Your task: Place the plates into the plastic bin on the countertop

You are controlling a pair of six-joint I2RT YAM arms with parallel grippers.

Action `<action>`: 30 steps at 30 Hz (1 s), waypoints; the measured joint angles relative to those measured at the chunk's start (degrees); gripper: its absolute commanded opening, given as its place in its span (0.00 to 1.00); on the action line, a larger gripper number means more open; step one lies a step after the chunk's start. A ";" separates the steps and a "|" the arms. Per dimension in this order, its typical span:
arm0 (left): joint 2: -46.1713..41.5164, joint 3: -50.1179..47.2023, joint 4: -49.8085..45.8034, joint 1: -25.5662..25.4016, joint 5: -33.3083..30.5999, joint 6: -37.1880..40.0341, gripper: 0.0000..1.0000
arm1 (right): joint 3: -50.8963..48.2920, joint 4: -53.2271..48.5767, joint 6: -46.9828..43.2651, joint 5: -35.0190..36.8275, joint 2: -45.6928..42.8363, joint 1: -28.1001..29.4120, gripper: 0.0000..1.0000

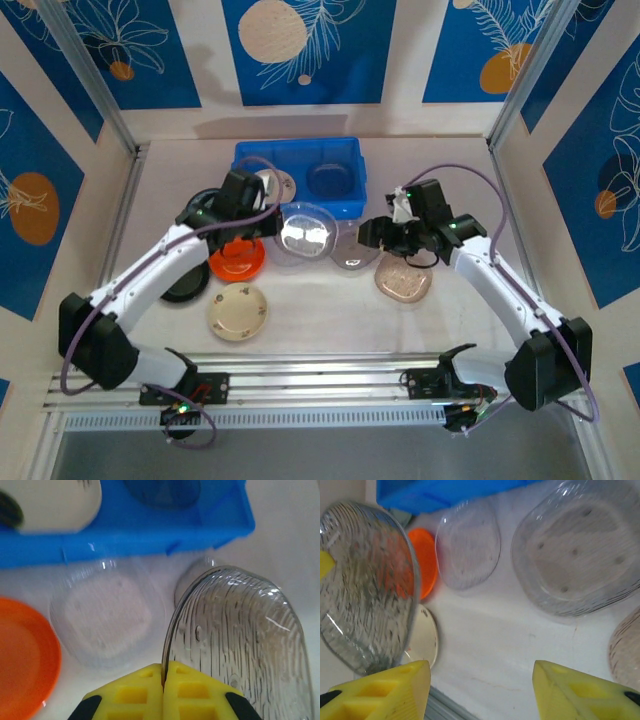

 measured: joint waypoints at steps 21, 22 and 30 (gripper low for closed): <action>31.71 31.87 3.96 7.06 -1.09 -1.03 0.00 | 9.05 -1.55 -0.87 -0.13 7.21 -9.16 0.56; 33.33 33.40 4.61 7.06 -0.90 -1.31 0.00 | 9.44 -1.53 -0.87 -0.37 7.78 -9.44 0.56; 43.23 39.12 9.97 7.08 0.42 -4.46 0.00 | 10.36 -0.66 -0.83 -1.27 9.33 -10.27 0.56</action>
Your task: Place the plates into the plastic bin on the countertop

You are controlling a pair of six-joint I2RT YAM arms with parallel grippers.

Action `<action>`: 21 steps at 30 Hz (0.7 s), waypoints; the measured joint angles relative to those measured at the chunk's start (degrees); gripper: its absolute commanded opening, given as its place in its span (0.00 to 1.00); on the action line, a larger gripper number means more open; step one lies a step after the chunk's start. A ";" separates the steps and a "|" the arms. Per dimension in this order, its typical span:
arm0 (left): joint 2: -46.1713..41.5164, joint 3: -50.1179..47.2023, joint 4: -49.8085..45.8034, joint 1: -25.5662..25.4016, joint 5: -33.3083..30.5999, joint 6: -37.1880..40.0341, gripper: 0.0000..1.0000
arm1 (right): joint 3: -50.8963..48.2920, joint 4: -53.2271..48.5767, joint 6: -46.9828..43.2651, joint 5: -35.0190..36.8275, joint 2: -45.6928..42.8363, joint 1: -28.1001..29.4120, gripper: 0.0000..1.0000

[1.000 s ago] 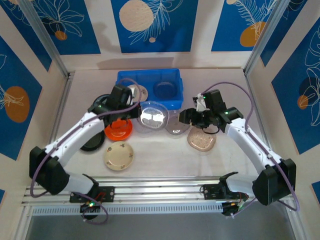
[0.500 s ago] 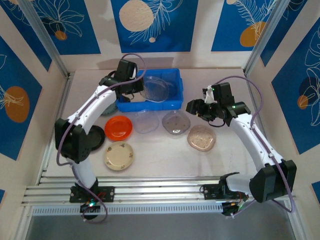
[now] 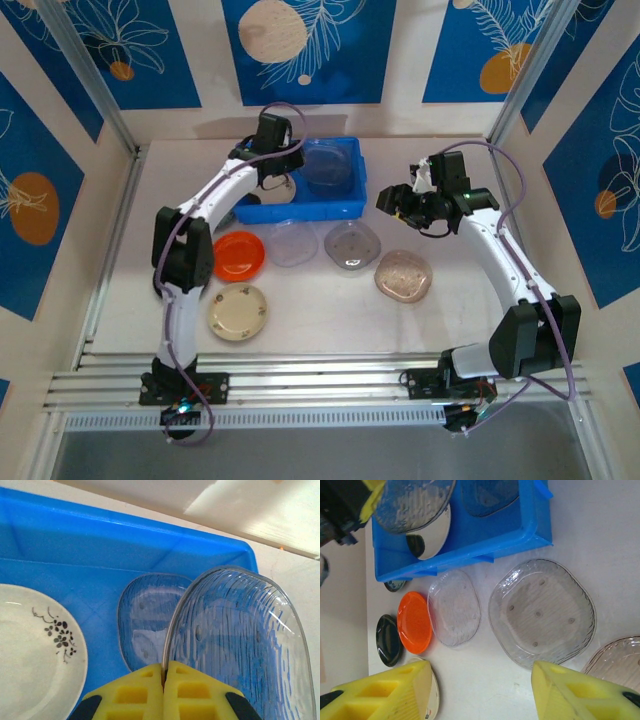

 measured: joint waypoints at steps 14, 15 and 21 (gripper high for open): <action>11.45 3.82 7.04 0.07 0.07 -4.90 0.00 | 0.00 0.15 -0.02 -0.85 0.00 -0.48 0.55; 11.98 3.91 7.13 0.09 0.07 -5.14 0.00 | 0.00 0.15 -0.02 -0.87 0.00 -0.48 0.55; 14.93 5.33 7.65 0.09 -0.09 -6.38 0.00 | 0.00 0.15 0.00 -0.92 0.00 -0.48 0.55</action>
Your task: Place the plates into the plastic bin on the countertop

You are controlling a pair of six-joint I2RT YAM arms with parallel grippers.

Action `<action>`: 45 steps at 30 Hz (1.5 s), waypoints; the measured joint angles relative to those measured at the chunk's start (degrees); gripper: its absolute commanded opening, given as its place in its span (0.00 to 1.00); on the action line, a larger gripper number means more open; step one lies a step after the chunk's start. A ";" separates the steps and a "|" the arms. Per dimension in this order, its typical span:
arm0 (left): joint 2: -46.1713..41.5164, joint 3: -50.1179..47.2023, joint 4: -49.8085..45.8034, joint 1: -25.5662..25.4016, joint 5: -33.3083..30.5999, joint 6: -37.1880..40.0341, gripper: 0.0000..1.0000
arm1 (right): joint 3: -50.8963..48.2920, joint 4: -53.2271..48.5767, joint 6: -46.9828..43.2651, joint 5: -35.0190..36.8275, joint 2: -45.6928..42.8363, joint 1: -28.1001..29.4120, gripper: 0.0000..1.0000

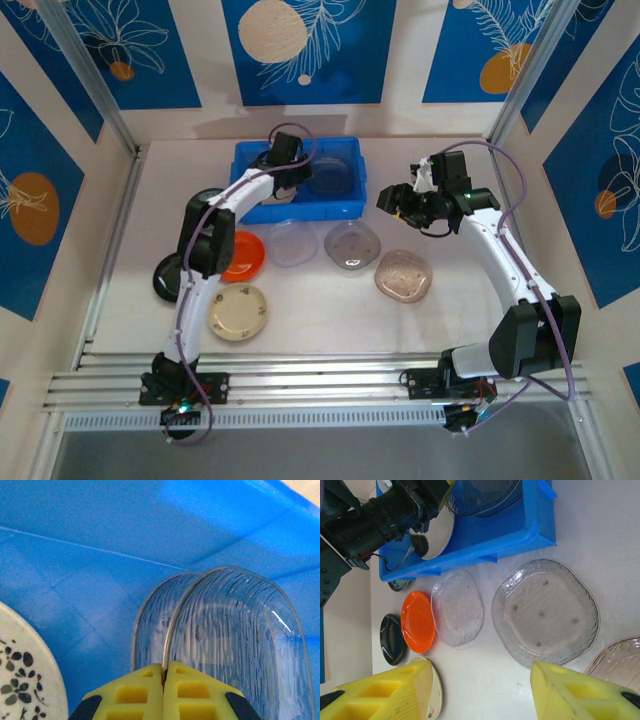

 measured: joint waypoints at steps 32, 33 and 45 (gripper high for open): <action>6.08 8.74 -3.08 0.11 -0.11 -0.90 0.38 | -0.46 0.52 0.09 -1.05 -0.02 0.39 0.55; 6.08 8.74 -3.10 0.11 -0.02 -0.83 0.40 | -0.46 0.52 0.22 -1.05 -0.02 0.46 0.55; 5.97 9.38 -4.87 0.11 -0.04 0.68 0.53 | -2.01 1.77 0.24 -0.98 -1.97 1.46 0.55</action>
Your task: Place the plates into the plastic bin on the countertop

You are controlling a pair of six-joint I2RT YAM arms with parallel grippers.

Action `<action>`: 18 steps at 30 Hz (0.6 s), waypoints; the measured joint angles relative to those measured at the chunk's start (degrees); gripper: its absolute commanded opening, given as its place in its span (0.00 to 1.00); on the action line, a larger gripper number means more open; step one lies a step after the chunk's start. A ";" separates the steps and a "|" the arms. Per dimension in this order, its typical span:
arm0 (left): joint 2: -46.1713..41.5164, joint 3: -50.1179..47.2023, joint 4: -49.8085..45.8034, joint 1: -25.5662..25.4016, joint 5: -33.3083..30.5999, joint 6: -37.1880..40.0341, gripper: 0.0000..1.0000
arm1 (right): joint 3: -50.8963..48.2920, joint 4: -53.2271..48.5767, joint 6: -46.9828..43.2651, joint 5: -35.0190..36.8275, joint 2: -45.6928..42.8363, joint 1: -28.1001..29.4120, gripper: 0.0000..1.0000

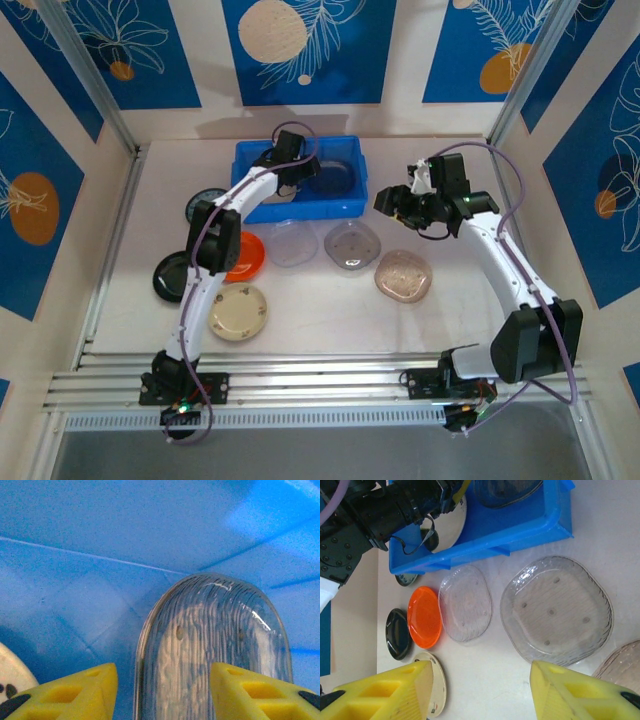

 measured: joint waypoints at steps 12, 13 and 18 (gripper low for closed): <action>-22.47 -14.69 -1.57 -1.14 -1.88 5.90 0.64 | -2.84 1.70 0.20 0.85 -2.60 3.91 0.54; -25.75 -16.72 -1.57 -1.40 -1.84 6.40 0.64 | -3.21 1.99 0.20 1.03 -2.91 4.37 0.54; -42.69 -29.33 -2.14 -4.70 -1.05 8.90 0.66 | -5.16 3.61 0.42 1.75 -4.04 7.26 0.54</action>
